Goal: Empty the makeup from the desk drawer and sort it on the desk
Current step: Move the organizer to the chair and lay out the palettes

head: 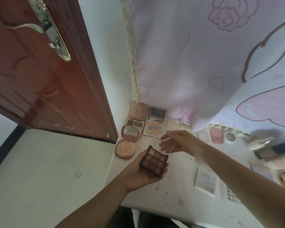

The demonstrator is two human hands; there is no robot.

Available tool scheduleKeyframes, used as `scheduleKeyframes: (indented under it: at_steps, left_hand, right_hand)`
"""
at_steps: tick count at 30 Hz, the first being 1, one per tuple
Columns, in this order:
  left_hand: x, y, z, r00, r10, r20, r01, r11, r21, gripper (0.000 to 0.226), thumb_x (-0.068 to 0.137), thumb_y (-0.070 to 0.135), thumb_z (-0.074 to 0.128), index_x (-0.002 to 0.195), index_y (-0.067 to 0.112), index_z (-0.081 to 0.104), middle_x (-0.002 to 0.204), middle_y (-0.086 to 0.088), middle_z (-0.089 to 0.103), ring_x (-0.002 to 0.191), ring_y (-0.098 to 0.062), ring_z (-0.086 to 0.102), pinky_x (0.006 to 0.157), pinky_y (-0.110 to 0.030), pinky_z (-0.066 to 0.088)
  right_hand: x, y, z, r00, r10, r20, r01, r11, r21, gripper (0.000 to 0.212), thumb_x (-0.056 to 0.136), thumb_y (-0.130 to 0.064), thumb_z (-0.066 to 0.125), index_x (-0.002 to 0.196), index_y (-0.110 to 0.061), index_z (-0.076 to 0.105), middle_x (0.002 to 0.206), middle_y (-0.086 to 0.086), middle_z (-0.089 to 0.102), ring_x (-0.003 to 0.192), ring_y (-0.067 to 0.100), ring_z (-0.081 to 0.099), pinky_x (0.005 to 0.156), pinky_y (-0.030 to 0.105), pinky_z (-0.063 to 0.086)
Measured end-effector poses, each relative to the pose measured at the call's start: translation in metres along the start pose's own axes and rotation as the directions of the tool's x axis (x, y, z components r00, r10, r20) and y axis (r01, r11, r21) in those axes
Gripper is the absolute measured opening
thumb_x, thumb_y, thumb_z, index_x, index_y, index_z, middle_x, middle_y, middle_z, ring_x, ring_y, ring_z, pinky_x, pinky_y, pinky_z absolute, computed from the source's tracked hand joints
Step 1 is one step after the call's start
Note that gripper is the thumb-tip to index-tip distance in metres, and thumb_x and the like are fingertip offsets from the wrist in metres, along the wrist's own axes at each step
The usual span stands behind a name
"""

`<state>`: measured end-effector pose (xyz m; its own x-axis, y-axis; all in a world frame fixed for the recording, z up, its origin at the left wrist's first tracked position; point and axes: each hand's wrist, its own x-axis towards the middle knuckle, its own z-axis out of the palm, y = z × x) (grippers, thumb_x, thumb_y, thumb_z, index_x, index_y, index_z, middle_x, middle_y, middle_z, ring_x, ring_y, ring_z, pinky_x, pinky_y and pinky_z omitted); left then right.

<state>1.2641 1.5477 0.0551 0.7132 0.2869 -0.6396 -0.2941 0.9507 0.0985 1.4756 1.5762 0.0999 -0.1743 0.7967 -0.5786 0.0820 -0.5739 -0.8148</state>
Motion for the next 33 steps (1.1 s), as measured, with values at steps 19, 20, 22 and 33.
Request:
scheduleKeyframes:
  at_steps: [19,20,22,33]
  left_hand:
    - [0.018,0.022,-0.016,0.901,0.138,-0.411,-0.238,0.95,-0.204,0.043,0.099,0.021,0.045,0.13,-0.009,0.038,0.133,-0.027,0.046,0.117,-0.04,0.049,0.102,-0.046,0.039]
    - [0.018,0.022,-0.015,0.902,0.135,-0.411,-0.235,0.951,-0.203,0.042,0.099,0.02,0.045,0.128,-0.009,0.039,0.132,-0.027,0.047,0.116,-0.04,0.049,0.103,-0.046,0.038]
    - [0.016,0.023,-0.013,0.9,0.132,-0.415,-0.231,0.953,-0.197,0.039,0.099,0.02,0.045,0.125,-0.008,0.04,0.127,-0.026,0.049,0.116,-0.04,0.049,0.106,-0.046,0.037]
    - [0.053,-0.04,0.026,0.919,0.085,-0.385,0.03,0.959,0.282,0.032,0.099,0.016,0.045,0.125,-0.001,0.046,0.128,-0.022,0.053,0.117,-0.031,0.05,0.102,-0.04,0.04]
  right_hand:
    - [0.073,0.002,0.03,0.964,-0.234,-0.126,0.089,0.733,-0.675,0.028,0.097,-0.026,0.052,0.11,-0.008,0.068,0.11,0.01,0.067,0.101,0.025,0.06,0.089,0.027,0.043]
    - [0.073,0.002,0.031,0.963,-0.241,-0.123,0.095,0.727,-0.68,0.027,0.097,-0.025,0.051,0.11,-0.008,0.068,0.11,0.01,0.067,0.101,0.025,0.06,0.089,0.027,0.043]
    - [0.072,0.0,0.032,0.966,-0.238,-0.105,0.099,0.709,-0.698,0.027,0.097,-0.024,0.05,0.112,-0.008,0.066,0.112,0.009,0.066,0.103,0.024,0.06,0.089,0.027,0.043]
    - [-0.036,0.038,-0.054,0.925,-0.161,-0.345,-0.172,0.632,-0.756,0.023,0.095,-0.022,0.05,0.112,-0.018,0.065,0.114,0.0,0.067,0.103,0.015,0.06,0.084,0.02,0.039]
